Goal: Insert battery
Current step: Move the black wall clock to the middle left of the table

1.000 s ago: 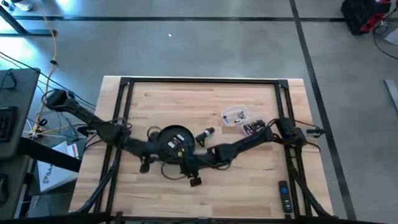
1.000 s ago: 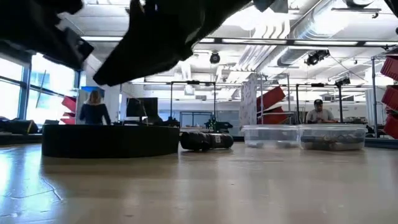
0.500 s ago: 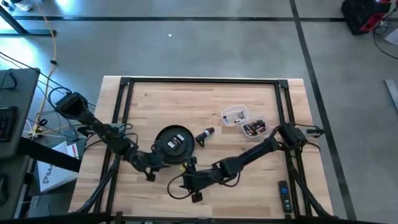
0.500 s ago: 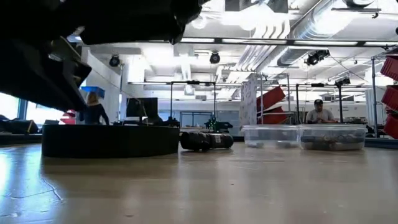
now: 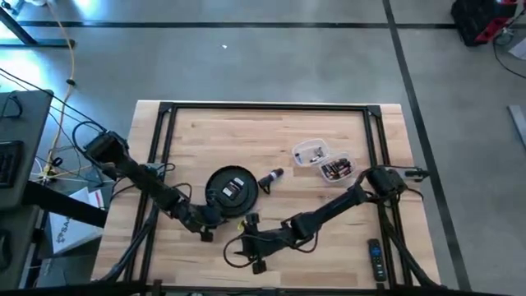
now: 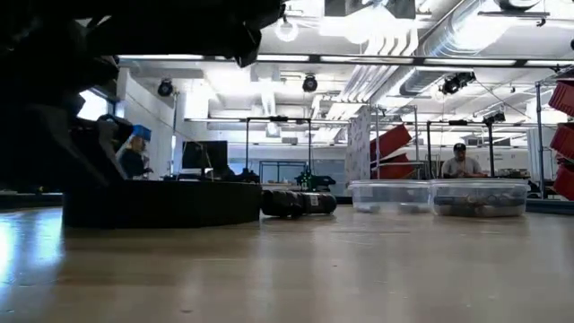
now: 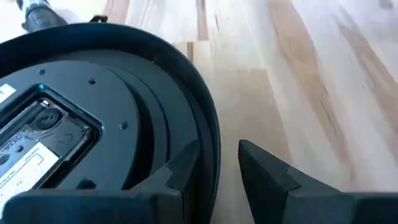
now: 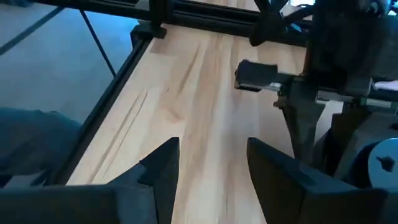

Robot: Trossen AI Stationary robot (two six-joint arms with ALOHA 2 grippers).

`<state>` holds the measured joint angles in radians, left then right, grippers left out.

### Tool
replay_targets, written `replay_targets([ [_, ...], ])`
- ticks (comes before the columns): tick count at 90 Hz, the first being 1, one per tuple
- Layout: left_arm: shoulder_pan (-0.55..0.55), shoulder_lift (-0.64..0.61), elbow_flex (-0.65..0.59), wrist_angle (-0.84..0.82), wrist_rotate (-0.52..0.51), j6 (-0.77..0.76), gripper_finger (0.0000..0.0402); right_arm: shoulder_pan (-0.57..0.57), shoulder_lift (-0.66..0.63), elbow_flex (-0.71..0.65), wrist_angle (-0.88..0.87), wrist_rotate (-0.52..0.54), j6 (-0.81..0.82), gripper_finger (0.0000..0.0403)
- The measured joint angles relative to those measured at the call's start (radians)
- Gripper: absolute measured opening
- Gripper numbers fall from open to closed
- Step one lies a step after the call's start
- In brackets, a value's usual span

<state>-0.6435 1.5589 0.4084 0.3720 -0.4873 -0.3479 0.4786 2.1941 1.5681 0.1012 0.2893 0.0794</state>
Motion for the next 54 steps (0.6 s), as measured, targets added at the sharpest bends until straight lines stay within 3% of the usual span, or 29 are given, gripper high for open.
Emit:
replay_targets([
  [10,-0.002,0.046,0.0,0.058,-0.012,-0.002,0.0075,-0.001,0.0,0.0,-0.003,0.001,-0.016,0.0156],
  [23,-0.011,0.098,0.002,0.109,-0.027,-0.026,0.0014,-0.003,-0.001,0.0,-0.042,0.066,-0.062,0.0156],
  [31,-0.018,0.102,0.0,0.113,-0.034,-0.046,0.0008,-0.003,-0.008,0.001,-0.092,0.108,-0.111,0.0156],
  [54,-0.028,-0.041,-0.008,0.041,-0.023,-0.045,0.0001,-0.003,-0.013,0.111,-0.36,0.275,-0.311,0.0156],
])
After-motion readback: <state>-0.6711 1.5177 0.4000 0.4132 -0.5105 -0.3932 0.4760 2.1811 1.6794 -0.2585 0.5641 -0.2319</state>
